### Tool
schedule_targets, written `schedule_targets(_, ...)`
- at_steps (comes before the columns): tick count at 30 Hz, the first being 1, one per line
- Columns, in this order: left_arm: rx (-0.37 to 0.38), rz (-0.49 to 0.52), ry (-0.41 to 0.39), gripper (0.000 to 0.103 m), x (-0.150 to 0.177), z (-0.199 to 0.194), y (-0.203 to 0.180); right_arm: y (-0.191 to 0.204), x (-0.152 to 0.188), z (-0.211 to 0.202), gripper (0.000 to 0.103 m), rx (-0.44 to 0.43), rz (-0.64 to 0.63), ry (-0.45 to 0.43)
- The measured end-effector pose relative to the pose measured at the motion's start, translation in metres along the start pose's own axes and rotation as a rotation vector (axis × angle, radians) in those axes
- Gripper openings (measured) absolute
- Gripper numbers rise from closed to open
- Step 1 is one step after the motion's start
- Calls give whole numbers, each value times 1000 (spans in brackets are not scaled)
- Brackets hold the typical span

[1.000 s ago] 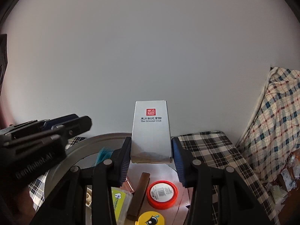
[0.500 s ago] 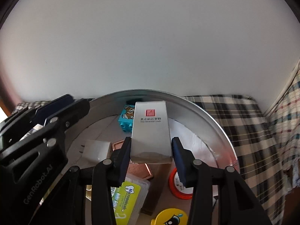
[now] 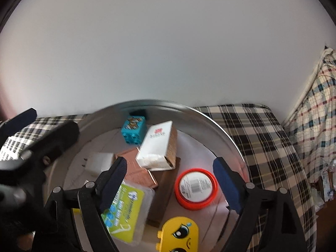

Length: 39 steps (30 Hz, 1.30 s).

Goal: Organize rigid objects
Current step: 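Withdraw both open grippers up and away from the tin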

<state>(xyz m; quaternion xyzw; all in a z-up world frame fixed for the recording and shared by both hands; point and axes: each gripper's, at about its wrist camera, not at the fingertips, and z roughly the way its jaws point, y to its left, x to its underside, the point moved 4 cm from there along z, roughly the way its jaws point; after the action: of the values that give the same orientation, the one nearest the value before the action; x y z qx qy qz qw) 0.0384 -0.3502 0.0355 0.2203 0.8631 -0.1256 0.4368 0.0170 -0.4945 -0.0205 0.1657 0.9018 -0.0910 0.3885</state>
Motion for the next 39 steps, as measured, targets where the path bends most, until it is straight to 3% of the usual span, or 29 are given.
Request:
schedule_targets(10, -22, 6, 9, 103, 16, -13, 7, -5, 6, -11, 86, 16, 61, -54)
schedule_targets(20, -65, -22, -56, 103, 37, -34, 21, 3, 35, -37, 86, 62, 120, -213)
schedule_targets(26, -128, -41, -130, 103, 52, -54, 40, -2, 55, -61, 86, 150, 166, -353)
schedule_targets(33, -159, 6, -255, 103, 79, -73, 36, 3, 68, -87, 88, 47, 202, -484)
schedule_targets(39, -133, 76, -310, 103, 87, -83, 15, 24, 77, -104, 88, 65, 157, -547)
